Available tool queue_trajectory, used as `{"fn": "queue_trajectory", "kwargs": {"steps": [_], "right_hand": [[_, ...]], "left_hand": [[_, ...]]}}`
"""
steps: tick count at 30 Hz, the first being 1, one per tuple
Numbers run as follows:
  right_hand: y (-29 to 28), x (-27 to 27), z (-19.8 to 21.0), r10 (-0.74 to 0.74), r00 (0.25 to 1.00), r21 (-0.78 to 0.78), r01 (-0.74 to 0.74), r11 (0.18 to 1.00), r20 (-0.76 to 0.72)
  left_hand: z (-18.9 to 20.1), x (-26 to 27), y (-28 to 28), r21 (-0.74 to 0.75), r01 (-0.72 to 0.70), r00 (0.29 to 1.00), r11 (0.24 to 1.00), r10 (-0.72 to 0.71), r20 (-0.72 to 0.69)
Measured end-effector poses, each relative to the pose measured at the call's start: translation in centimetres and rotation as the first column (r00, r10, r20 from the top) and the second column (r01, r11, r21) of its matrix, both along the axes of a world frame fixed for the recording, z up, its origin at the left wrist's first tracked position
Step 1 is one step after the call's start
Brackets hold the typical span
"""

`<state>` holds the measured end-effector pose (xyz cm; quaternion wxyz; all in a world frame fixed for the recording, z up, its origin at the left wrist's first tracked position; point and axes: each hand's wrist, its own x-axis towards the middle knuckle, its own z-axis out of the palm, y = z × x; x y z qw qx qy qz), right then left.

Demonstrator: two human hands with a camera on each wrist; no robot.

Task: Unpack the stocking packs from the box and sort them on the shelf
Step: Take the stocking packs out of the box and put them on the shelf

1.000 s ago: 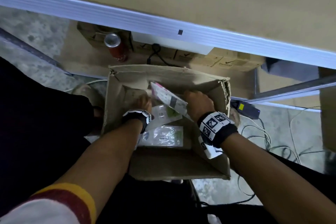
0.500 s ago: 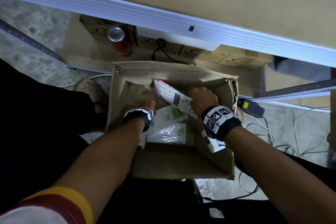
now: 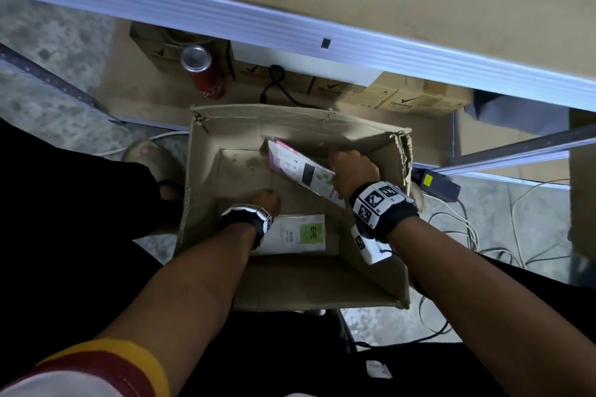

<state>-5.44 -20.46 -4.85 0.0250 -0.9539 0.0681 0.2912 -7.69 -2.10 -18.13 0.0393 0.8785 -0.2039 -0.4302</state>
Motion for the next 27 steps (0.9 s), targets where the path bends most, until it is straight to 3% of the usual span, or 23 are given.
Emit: {"fn": "queue_trajectory", "kwargs": {"steps": [6, 9, 14, 16, 22, 27], "right_hand": [[0.1, -0.2, -0.7, 0.014, 1.0, -0.01, -0.014, 1.0, -0.012], [0.4, -0.3, -0.8, 0.042, 0.999, -0.021, -0.043, 0.999, -0.029], [1.1, -0.5, -0.2, 0.088, 0.996, -0.028, -0.088, 0.996, 0.001], [1.3, -0.6, 0.4, 0.111, 0.994, -0.043, -0.11, 0.993, 0.025], [1.6, -1.3, 3.1, 0.169, 0.981, -0.044, -0.165, 0.985, 0.092], [1.6, -2.0, 7.0, 0.186, 0.967, -0.064, -0.177, 0.982, 0.172]], "left_hand": [[1.0, -1.2, 0.9, -0.043, -0.037, 0.999, 0.998, 0.036, -0.022], [2.1, -0.8, 0.8, -0.05, -0.102, 0.989, 0.994, 0.096, -0.108], [5.2, 0.1, 0.4, -0.069, -0.123, 0.992, 0.99, 0.121, -0.04], [6.7, 0.6, -0.2, -0.019, -0.024, 1.0, 1.0, 0.024, -0.002], [11.9, 2.3, 0.4, -0.1, -0.047, 0.994, 0.994, 0.037, -0.099], [18.5, 2.9, 0.7, -0.133, 0.102, 0.989, 0.986, -0.086, 0.124]]}}
